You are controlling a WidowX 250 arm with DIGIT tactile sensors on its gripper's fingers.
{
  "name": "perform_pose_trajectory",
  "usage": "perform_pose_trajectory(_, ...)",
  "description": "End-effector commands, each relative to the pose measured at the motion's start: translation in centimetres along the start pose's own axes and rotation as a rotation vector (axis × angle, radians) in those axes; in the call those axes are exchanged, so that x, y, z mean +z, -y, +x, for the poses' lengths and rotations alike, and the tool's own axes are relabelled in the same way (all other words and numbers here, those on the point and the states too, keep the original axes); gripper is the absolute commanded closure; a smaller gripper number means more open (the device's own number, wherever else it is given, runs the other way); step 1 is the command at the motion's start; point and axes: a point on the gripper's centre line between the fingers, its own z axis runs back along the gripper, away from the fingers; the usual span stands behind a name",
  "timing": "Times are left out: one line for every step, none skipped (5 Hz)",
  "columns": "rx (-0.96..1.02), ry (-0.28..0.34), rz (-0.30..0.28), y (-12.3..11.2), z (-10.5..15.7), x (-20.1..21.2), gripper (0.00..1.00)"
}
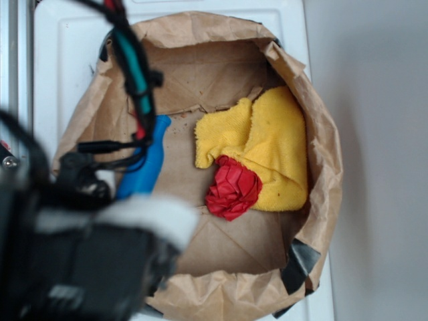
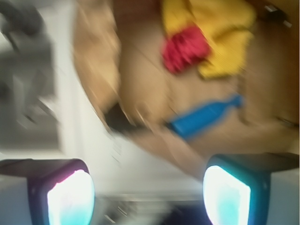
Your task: Grab the blue bottle.
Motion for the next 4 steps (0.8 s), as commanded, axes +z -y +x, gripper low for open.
perform_pose_trajectory(0.229, 0.064, 0.048, -4.3, 2.5, -2.6, 0.00)
perform_pose_trajectory(0.279, 0.026, 0.121, -6.2, 2.0, -4.1, 0.00)
perform_pose_trajectory(0.279, 0.026, 0.121, -6.2, 2.0, -4.1, 0.00)
perform_pose_trajectory(0.279, 0.026, 0.121, -6.2, 2.0, -4.1, 0.00)
